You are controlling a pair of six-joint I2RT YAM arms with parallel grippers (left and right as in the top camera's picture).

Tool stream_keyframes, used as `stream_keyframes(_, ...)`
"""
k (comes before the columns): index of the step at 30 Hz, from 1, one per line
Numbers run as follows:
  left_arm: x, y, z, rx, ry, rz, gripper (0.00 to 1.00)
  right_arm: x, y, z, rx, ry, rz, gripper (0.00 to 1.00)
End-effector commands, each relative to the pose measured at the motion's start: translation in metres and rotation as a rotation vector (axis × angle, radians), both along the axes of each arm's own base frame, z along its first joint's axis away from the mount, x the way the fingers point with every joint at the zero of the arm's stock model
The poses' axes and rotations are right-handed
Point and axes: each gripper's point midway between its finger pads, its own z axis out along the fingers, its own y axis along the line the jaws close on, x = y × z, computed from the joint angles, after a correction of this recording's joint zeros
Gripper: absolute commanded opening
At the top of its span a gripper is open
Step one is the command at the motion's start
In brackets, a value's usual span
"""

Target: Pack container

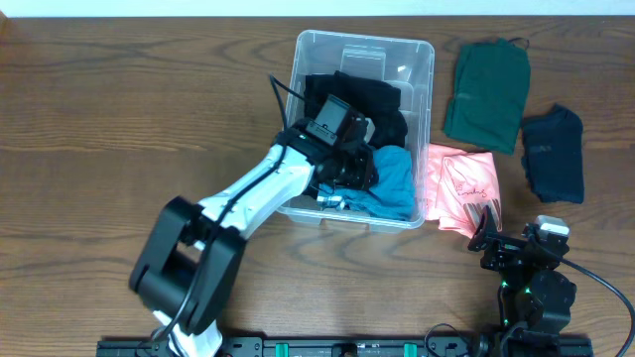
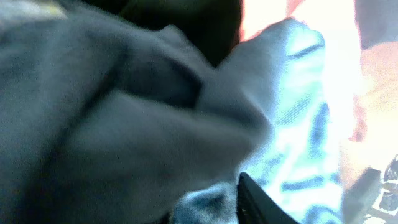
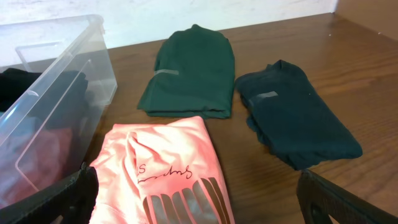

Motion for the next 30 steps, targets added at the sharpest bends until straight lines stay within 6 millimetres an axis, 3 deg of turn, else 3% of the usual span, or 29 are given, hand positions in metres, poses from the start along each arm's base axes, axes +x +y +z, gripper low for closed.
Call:
stream_keyframes(1,0.016,0.006,0.086,-0.115,-0.186,0.016,0.4,0.0,0.002,-0.001,0.01,-0.001,0.005,0.99)
stream_keyframes(6,0.03,0.048,0.161,-0.141,-0.391,0.135,0.59,0.0,0.002,-0.001,0.01,-0.001,0.005,0.99)
stream_keyframes(8,0.036,0.074,0.186,-0.139,-0.464,0.205,0.62,0.0,0.002,-0.001,0.01,-0.001,0.005,0.99)
stream_keyframes(12,0.045,0.136,0.222,-0.114,-0.559,0.367,0.63,0.0,0.002,-0.001,0.01,-0.001,0.005,0.99)
stream_keyframes(14,0.047,0.167,0.23,-0.088,-0.58,0.447,0.63,0.0,0.002,-0.001,0.01,-0.001,0.005,0.99)
stream_keyframes(21,0.043,0.281,0.231,0.085,-0.575,0.767,0.63,0.0,0.002,-0.001,0.01,-0.001,0.005,0.99)
stream_keyframes(28,0.01,0.385,0.201,0.37,-0.451,1.077,0.64,0.0,0.002,-0.001,0.01,-0.001,0.005,0.99)
stream_keyframes(30,0.0,0.402,0.195,0.435,-0.421,1.128,0.68,0.001,0.004,0.001,0.023,-0.012,0.015,0.99)
